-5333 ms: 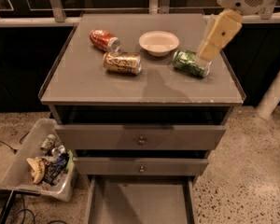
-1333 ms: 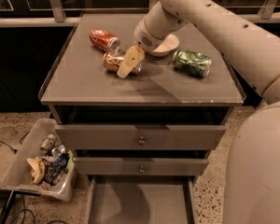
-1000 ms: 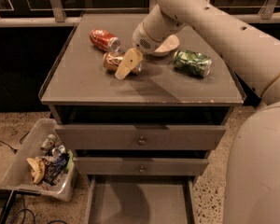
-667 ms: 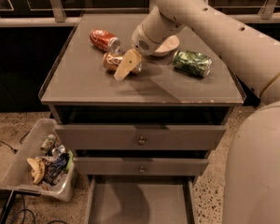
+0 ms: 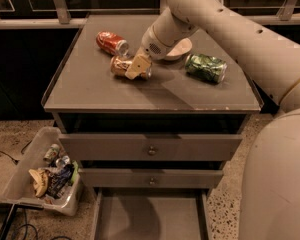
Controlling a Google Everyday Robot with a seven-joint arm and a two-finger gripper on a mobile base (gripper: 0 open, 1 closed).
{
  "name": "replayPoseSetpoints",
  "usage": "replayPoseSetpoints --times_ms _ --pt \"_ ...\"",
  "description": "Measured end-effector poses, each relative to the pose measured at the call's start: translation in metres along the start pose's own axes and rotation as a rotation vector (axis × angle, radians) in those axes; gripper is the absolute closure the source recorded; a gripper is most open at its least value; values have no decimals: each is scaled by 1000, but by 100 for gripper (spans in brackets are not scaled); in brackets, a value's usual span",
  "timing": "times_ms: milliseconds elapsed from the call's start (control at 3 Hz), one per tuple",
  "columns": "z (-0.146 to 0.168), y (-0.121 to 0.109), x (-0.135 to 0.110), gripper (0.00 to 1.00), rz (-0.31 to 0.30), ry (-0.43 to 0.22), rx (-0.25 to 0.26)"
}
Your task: Place orange can into bottom drawer
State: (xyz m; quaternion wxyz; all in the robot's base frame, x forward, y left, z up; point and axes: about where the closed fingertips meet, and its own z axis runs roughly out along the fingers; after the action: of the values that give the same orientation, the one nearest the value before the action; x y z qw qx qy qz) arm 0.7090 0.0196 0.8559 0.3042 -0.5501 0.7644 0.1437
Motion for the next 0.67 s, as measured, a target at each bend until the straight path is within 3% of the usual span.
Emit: replayPoseSetpoints --times_ms 667 --pt "0 0 0 88 0 0 0"
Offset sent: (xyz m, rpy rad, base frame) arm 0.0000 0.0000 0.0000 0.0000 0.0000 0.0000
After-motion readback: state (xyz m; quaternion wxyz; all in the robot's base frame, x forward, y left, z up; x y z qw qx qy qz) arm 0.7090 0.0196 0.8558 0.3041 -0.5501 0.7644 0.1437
